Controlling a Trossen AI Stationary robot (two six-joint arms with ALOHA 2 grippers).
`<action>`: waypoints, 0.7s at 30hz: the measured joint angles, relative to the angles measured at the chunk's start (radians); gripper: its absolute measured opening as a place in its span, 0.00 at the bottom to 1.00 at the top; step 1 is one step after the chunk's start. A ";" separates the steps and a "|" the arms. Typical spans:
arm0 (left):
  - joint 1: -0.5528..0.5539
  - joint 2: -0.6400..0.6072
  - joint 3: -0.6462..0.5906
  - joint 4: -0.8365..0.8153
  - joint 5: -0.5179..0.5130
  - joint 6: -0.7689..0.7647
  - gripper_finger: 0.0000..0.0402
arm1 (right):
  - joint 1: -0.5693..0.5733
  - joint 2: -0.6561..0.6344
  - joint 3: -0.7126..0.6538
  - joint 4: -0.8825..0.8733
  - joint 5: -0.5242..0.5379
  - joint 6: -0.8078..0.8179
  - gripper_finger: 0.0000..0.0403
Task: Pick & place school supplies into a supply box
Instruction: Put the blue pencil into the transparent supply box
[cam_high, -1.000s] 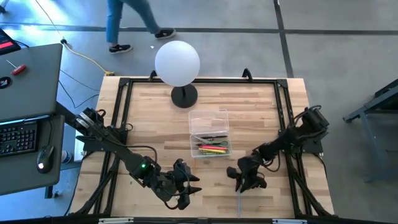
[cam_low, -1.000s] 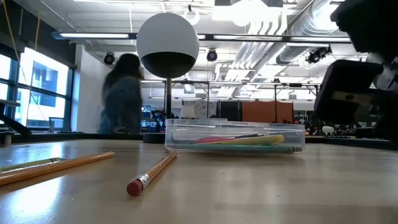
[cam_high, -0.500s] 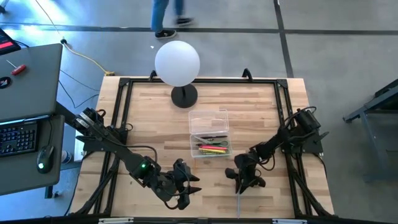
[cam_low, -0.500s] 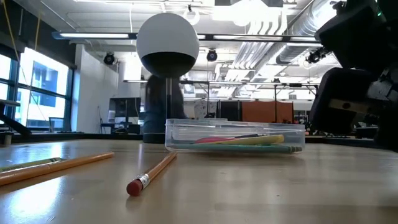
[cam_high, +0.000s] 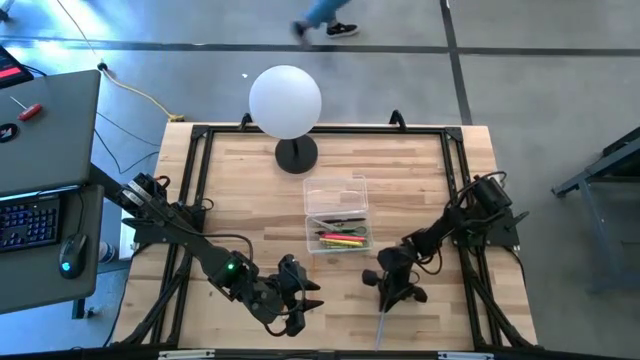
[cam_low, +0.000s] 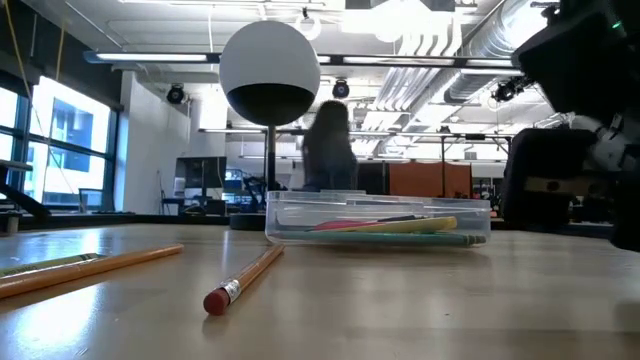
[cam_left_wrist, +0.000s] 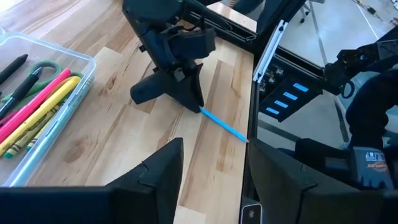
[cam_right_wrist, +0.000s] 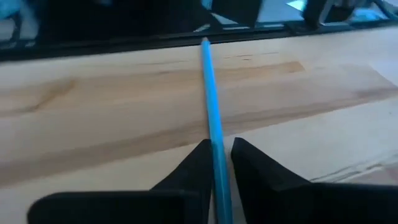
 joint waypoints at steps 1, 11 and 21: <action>0.000 0.000 0.000 0.000 0.000 0.000 0.53 | 0.000 0.000 -0.001 0.030 0.029 0.045 0.12; 0.000 0.000 0.000 0.000 0.002 0.000 0.53 | -0.047 0.003 0.002 0.126 0.186 0.174 0.01; 0.000 0.000 0.000 0.000 0.005 0.000 0.53 | -0.081 0.005 0.001 0.208 0.275 0.170 0.12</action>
